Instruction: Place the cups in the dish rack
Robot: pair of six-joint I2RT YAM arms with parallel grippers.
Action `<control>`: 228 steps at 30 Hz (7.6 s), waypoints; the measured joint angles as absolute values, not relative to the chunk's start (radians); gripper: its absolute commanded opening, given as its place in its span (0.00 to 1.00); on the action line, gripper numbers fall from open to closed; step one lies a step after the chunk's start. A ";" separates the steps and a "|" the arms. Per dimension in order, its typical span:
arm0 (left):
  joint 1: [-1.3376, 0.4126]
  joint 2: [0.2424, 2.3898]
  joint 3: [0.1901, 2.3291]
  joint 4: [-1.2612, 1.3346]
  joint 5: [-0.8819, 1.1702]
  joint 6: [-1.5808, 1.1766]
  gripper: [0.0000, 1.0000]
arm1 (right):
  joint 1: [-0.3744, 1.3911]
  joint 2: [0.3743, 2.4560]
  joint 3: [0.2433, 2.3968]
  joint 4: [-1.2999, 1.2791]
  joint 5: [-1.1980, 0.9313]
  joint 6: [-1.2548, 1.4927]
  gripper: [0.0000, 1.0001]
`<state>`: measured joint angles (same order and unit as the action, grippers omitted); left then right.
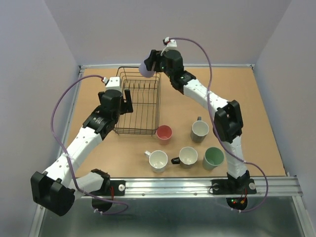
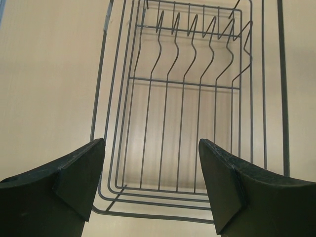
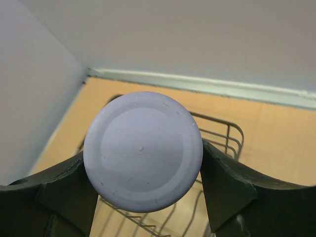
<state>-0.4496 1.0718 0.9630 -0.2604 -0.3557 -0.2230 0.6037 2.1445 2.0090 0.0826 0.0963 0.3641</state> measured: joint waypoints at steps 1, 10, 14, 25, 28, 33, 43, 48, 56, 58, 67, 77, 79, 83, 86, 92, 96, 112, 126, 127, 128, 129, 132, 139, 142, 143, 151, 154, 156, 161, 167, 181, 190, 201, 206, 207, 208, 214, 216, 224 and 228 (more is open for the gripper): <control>-0.449 1.072 0.953 -0.259 -0.355 -0.220 0.87 | 0.604 2.181 2.019 0.058 0.110 0.355 0.00; -0.441 1.066 0.919 -0.250 -0.355 -0.215 0.85 | 0.604 2.344 2.138 -0.019 0.191 0.301 0.00; -0.441 1.066 0.918 -0.250 -0.355 -0.215 0.85 | 0.604 2.379 2.201 -0.014 0.227 0.278 0.00; -0.440 1.067 0.918 -0.250 -0.350 -0.214 0.83 | 0.604 2.437 2.230 -0.017 0.276 0.257 0.00; -0.437 1.069 0.918 -0.250 -0.347 -0.214 0.82 | 0.604 2.437 2.230 -0.016 0.282 0.257 0.00; -0.437 1.081 0.918 -0.250 -0.341 -0.214 0.82 | 0.604 2.443 2.230 -0.015 0.298 0.249 0.00; -0.424 1.099 0.918 -0.250 -0.324 -0.214 0.81 | 0.620 2.506 2.316 -0.035 0.335 0.231 0.63; -0.418 1.103 0.918 -0.250 -0.314 -0.215 0.81 | 0.623 2.514 2.316 -0.052 0.334 0.233 0.82; -0.417 1.104 0.918 -0.250 -0.305 -0.215 0.81 | 0.632 2.542 2.316 -0.069 0.343 0.215 1.00; -0.415 1.104 0.918 -0.250 -0.302 -0.215 0.81 | 0.635 2.542 2.316 -0.073 0.348 0.208 1.00; -0.408 1.108 0.918 -0.250 -0.295 -0.215 0.81 | 0.636 2.538 2.307 -0.073 0.368 0.201 1.00; -0.404 1.113 0.918 -0.250 -0.292 -0.215 0.80 | 0.636 2.444 2.208 -0.132 0.412 0.207 1.00; -0.404 1.114 0.918 -0.250 -0.292 -0.215 0.81 | 0.635 2.424 2.193 -0.144 0.413 0.210 1.00; -0.404 1.116 0.918 -0.250 -0.292 -0.215 0.80 | 0.635 2.357 2.146 -0.162 0.412 0.214 1.00; -0.404 1.118 0.918 -0.250 -0.292 -0.215 0.80 | 0.635 2.307 2.114 -0.168 0.412 0.216 1.00; -0.404 1.124 0.918 -0.250 -0.289 -0.214 0.80 | 0.635 2.141 1.979 -0.170 0.410 0.229 1.00; -0.404 1.122 0.911 -0.223 -0.240 -0.207 0.80 | 0.635 1.998 1.837 -0.171 0.411 0.245 1.00; -0.680 1.205 0.920 -0.209 -0.169 -0.211 0.76 | 0.635 1.377 1.280 -0.171 0.410 0.323 1.00; -0.797 1.320 0.925 -0.221 -0.185 -0.282 0.69 | 0.635 1.157 1.087 -0.171 0.385 0.364 1.00; -0.807 1.328 0.926 -0.217 -0.196 -0.288 0.69 | 0.635 1.149 1.081 -0.171 0.385 0.364 1.00; -0.814 1.331 0.927 -0.216 -0.205 -0.299 0.68 | 0.635 1.138 1.073 -0.170 0.384 0.365 1.00; -0.817 1.331 0.927 -0.216 -0.212 -0.304 0.68 | 0.635 1.131 1.066 -0.169 0.384 0.366 1.00; -0.831 1.331 0.927 -0.217 -0.228 -0.340 0.66 | 0.635 1.111 1.042 -0.173 0.384 0.366 1.00; -0.886 1.325 0.927 -0.232 -0.262 -0.413 0.64 | 0.635 1.090 1.029 -0.175 0.384 0.366 1.00; -0.920 1.313 0.928 -0.264 -0.285 -0.447 0.65 | 0.635 1.081 1.029 -0.175 0.384 0.366 1.00; -0.931 1.309 0.934 -0.285 -0.297 -0.459 0.66 | 0.635 1.077 1.029 -0.176 0.384 0.366 1.00; -0.977 1.244 0.992 -0.399 -0.353 -0.528 0.68 | 0.635 1.069 1.004 -0.179 0.372 0.371 1.00; -0.994 1.211 0.998 -0.419 -0.354 -0.548 0.68 | 0.635 1.062 0.991 -0.185 0.369 0.373 1.00; -1.007 1.206 0.998 -0.426 -0.350 -0.560 0.68 | 0.635 1.056 0.984 -0.189 0.369 0.374 1.00; -1.044 1.236 0.997 -0.440 -0.346 -0.588 0.66 | 0.635 1.047 0.981 -0.194 0.369 0.381 1.00; -1.079 1.313 0.997 -0.440 -0.360 -0.628 0.65 | 0.635 1.042 0.975 -0.195 0.369 0.385 1.00; -1.083 1.459 0.997 -0.422 -0.411 -0.675 0.42 | 0.635 1.019 0.963 -0.230 0.375 0.384 1.00; -1.083 1.477 0.997 -0.392 -0.412 -0.670 0.00 | 0.635 1.021 0.949 -0.241 0.379 0.385 1.00; -1.088 1.438 1.016 -0.411 -0.372 -0.659 0.00 | 0.635 1.021 0.953 -0.262 0.385 0.390 1.00; -1.100 1.340 1.073 -0.412 -0.346 -0.645 0.00 | 0.635 1.021 0.998 -0.297 0.406 0.392 1.00; -1.101 1.322 1.082 -0.414 -0.344 -0.643 0.00 | 0.635 1.021 1.009 -0.300 0.409 0.392 1.00; -1.104 1.298 1.096 -0.417 -0.340 -0.639 0.00 | 0.635 1.021 1.029 -0.305 0.411 0.393 1.00; -1.105 1.155 1.141 -0.411 -0.380 -0.590 0.00 | 0.635 1.020 1.131 -0.307 0.346 0.403 1.00; -1.102 1.054 1.118 -0.365 -0.398 -0.546 0.00 | 0.635 1.018 1.161 -0.271 0.273 0.416 1.00; -0.822 0.714 0.958 -0.024 -0.194 -0.442 0.00 | 0.630 1.034 1.179 -0.054 -0.024 0.550 1.00; -0.639 0.753 0.913 0.149 0.035 -0.459 0.00 | 0.614 1.022 1.106 0.182 -0.133 0.678 1.00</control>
